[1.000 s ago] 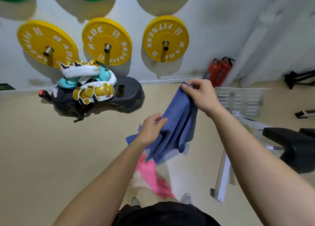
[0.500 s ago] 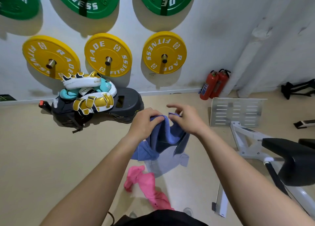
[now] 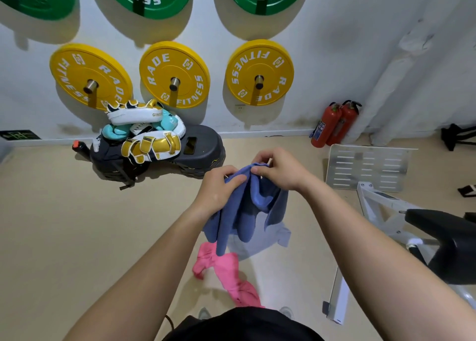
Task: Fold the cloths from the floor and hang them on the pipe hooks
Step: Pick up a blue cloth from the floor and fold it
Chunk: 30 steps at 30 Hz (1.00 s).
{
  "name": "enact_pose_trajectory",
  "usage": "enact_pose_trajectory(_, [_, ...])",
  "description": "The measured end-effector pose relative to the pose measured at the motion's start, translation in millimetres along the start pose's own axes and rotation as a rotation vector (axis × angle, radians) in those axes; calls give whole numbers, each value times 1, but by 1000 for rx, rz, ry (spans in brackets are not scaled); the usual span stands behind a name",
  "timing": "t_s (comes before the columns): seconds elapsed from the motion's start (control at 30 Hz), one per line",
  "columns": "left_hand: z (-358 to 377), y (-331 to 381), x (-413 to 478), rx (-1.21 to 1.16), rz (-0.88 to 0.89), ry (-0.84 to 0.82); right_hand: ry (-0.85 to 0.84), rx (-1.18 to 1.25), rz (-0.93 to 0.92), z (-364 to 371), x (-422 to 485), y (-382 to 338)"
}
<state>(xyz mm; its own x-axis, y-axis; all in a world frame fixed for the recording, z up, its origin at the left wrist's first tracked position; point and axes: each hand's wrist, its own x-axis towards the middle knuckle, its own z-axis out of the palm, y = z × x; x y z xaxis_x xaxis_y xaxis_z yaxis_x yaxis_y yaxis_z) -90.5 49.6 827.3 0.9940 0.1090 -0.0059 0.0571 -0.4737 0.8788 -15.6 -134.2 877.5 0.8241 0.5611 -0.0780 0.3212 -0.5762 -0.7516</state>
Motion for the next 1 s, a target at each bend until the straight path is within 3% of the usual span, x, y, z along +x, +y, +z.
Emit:
enact_pose_trajectory(0.1, [2,-15,-4,16,-38,-1,20,-40,-29,-20,5,-15])
enact_pose_trajectory(0.27, [-1,-42,-9,103,-143,-20,213,-65,-28,-63,5,-26])
enact_pose_trajectory(0.43, [-22,-50,-10,109,-185,98,374,-172,119,-82,-1,7])
enact_pose_trajectory(0.57, [-26,-13,3,171,7,87,302,-310,298,-56,-11,31])
enact_pose_trajectory(0.73, [-11,23,16,326,216,-31,29,-108,174,4,-11,22])
enact_pose_trajectory(1.0, [-6,12,4,202,97,-20,47,-48,57,19,-13,13])
